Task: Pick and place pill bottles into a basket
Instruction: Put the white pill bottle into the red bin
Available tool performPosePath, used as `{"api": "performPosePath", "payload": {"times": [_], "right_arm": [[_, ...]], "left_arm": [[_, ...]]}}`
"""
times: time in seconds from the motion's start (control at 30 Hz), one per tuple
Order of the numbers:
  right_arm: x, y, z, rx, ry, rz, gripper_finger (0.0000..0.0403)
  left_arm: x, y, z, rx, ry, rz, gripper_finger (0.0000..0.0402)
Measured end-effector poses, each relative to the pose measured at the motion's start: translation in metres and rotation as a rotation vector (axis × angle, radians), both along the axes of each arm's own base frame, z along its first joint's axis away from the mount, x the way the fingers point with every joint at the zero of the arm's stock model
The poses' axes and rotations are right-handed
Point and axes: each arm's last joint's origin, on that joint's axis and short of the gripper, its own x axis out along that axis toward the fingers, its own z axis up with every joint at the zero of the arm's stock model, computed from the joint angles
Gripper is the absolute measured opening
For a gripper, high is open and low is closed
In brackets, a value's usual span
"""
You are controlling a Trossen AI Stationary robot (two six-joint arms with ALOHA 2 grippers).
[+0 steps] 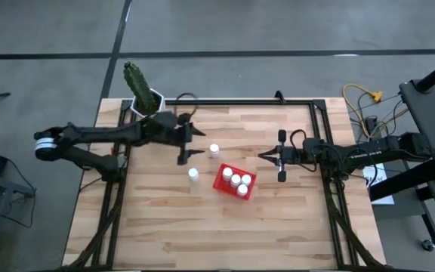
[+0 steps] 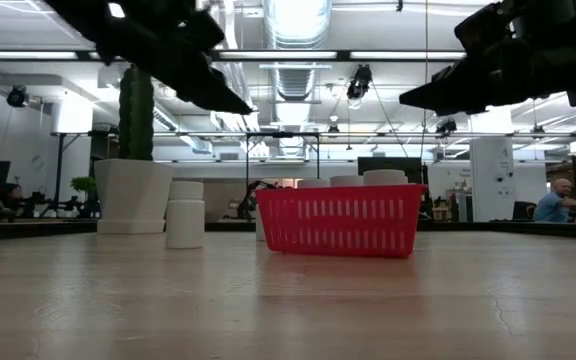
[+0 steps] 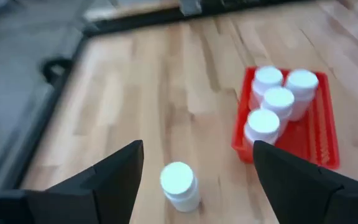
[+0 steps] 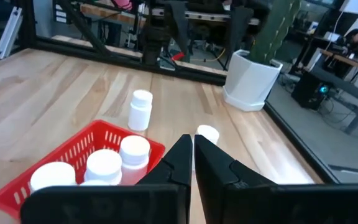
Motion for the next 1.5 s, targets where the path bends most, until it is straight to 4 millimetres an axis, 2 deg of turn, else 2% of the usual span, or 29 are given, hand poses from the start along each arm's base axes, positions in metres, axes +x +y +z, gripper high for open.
{"api": "performPosePath", "payload": {"times": [0.3, 0.63, 0.93, 1.13, 1.5], "right_arm": [[-0.004, 0.000, -0.011, 0.025, 0.034, -0.004, 0.0009], [-0.007, 0.000, -0.016, 0.035, 0.049, -0.006, 0.0009], [-0.008, 0.000, -0.019, 0.034, 0.059, -0.007, 0.0008], [-0.009, 0.000, -0.021, 0.035, 0.068, -0.010, 0.0008], [-0.010, 0.000, -0.022, 0.040, 0.066, -0.016, 0.0008]], "left_arm": [[0.051, 0.021, -0.003, -0.030, 0.209, -0.066, 0.0283], [0.089, 0.034, 0.016, -0.047, 0.427, -0.116, 0.0283], [0.105, 0.040, 0.024, 0.002, 0.520, -0.148, 0.0284], [0.108, 0.042, 0.025, 0.010, 0.594, -0.120, 0.0284], [0.111, 0.044, 0.017, 0.009, 0.646, -0.107, 0.0284]]}}
